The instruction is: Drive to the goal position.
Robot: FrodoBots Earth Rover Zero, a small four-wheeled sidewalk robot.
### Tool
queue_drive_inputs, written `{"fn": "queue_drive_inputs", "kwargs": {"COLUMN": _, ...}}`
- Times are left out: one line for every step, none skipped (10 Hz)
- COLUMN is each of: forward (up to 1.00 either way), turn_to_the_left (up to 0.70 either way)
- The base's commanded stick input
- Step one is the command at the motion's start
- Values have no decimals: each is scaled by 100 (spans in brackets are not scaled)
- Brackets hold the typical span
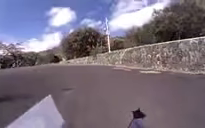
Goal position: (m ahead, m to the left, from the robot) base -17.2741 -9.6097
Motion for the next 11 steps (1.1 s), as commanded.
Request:
{"fn": "queue_drive_inputs", "kwargs": {"forward": 0, "turn_to_the_left": -70}}
{"fn": "queue_drive_inputs", "kwargs": {"forward": 0, "turn_to_the_left": -70}}
{"fn": "queue_drive_inputs", "kwargs": {"forward": 0, "turn_to_the_left": -70}}
{"fn": "queue_drive_inputs", "kwargs": {"forward": 0, "turn_to_the_left": -70}}
{"fn": "queue_drive_inputs", "kwargs": {"forward": 0, "turn_to_the_left": -70}}
{"fn": "queue_drive_inputs", "kwargs": {"forward": 0, "turn_to_the_left": -70}}
{"fn": "queue_drive_inputs", "kwargs": {"forward": 0, "turn_to_the_left": -70}}
{"fn": "queue_drive_inputs", "kwargs": {"forward": 0, "turn_to_the_left": -70}}
{"fn": "queue_drive_inputs", "kwargs": {"forward": 0, "turn_to_the_left": -70}}
{"fn": "queue_drive_inputs", "kwargs": {"forward": 0, "turn_to_the_left": -70}}
{"fn": "queue_drive_inputs", "kwargs": {"forward": 0, "turn_to_the_left": -70}}
